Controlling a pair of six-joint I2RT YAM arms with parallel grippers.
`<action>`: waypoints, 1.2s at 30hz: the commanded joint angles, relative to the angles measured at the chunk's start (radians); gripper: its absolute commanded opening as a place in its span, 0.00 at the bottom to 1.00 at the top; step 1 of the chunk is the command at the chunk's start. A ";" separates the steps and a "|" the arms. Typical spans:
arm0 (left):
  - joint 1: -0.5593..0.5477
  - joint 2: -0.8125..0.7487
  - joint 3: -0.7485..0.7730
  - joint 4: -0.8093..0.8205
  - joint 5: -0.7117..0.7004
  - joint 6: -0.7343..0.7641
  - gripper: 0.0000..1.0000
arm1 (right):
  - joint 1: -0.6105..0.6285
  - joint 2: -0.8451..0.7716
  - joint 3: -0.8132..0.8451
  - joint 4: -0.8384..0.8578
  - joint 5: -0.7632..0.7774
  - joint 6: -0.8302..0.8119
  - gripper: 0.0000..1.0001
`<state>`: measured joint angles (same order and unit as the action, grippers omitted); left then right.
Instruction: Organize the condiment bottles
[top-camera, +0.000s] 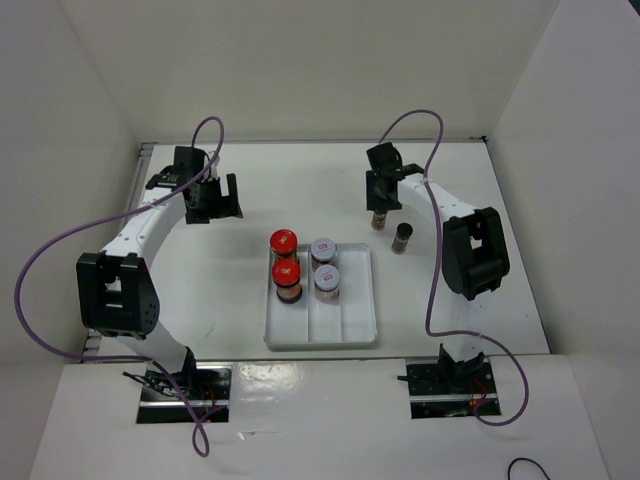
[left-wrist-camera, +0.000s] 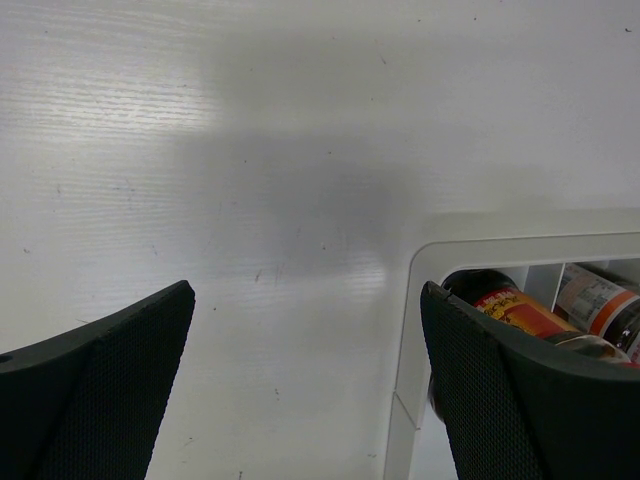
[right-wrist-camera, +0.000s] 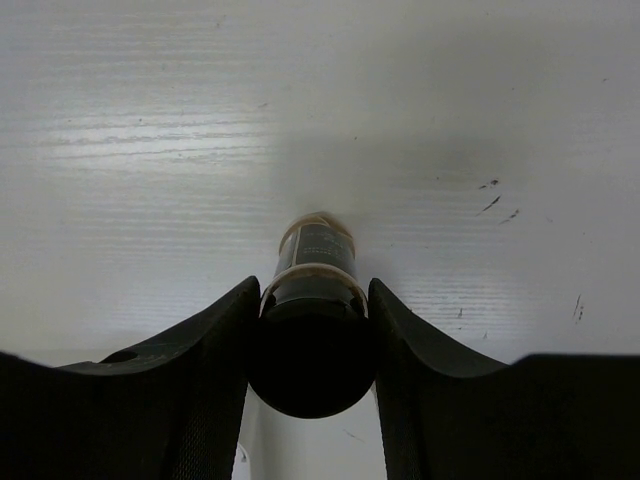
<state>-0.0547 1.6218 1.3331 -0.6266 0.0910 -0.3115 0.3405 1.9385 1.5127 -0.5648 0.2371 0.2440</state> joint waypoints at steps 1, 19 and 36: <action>0.006 0.009 -0.006 0.015 0.007 0.026 1.00 | 0.005 0.020 0.006 -0.004 0.041 0.012 0.26; 0.006 -0.028 -0.025 0.015 0.016 0.017 1.00 | 0.212 -0.305 -0.026 -0.135 0.051 0.112 0.19; 0.006 -0.077 -0.054 0.015 0.016 0.017 1.00 | 0.341 -0.392 -0.264 -0.099 0.051 0.212 0.19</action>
<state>-0.0547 1.5841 1.2877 -0.6254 0.0917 -0.3122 0.6724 1.5921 1.2716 -0.6983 0.2756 0.4286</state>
